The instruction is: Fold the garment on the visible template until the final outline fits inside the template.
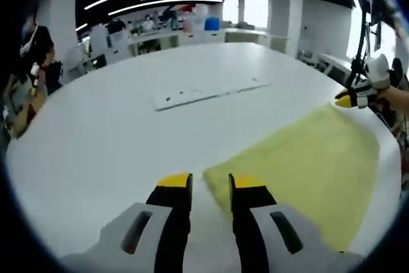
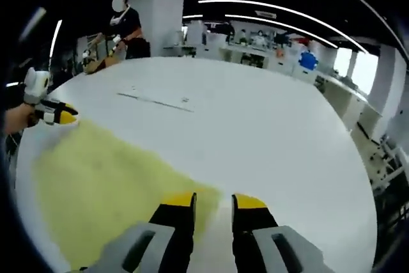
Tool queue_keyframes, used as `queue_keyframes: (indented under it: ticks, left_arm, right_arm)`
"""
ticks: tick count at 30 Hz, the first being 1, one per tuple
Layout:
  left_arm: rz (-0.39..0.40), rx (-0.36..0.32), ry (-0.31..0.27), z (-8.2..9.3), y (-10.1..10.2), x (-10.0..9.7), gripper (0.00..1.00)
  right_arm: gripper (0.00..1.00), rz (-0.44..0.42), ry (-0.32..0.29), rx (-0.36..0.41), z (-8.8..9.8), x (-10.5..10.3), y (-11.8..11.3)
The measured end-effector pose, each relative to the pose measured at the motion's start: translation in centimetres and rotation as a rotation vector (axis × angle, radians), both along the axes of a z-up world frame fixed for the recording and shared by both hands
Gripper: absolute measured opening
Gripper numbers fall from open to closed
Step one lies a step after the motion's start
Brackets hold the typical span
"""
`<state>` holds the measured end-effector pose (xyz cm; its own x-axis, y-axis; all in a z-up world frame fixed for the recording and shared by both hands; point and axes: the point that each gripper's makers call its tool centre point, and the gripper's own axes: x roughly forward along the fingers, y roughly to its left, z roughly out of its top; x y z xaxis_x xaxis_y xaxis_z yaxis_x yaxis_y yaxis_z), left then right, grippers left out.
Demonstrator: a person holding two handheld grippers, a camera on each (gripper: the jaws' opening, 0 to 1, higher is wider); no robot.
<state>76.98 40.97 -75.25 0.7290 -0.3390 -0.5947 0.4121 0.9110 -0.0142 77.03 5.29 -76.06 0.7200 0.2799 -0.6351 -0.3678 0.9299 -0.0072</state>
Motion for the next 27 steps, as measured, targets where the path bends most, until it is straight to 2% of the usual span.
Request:
queue_keyframes:
  ticks: [5, 8, 14, 20, 27]
  left_arm:
    - [-0.07, -0.046, -0.015, 1.1, -1.1, -1.5, 0.39]
    - [-0.106, -0.05, -0.024, 1.4, -1.4, -2.6, 0.49]
    - [-0.145, -0.09, -0.013, 2.0, -1.5, -4.7, 0.62]
    - [-0.177, -0.073, 0.004, 2.1, -1.1, -7.0, 0.68]
    - [-0.193, -0.1, 0.021, 2.1, -1.0, -10.0, 0.7]
  right_arm:
    - [0.43, 0.008, 0.047, 0.135, 0.7, -1.6, 1.8]
    - [0.52, 0.024, 0.069, 0.183, 1.1, -2.7, 2.5]
    - [0.67, 0.06, 0.118, 0.246, 1.3, -4.7, 3.0]
    - [0.7, 0.07, 0.139, 0.266, 1.7, -7.3, 3.4]
    - [0.71, 0.11, 0.172, 0.249, 1.7, -10.7, 3.6]
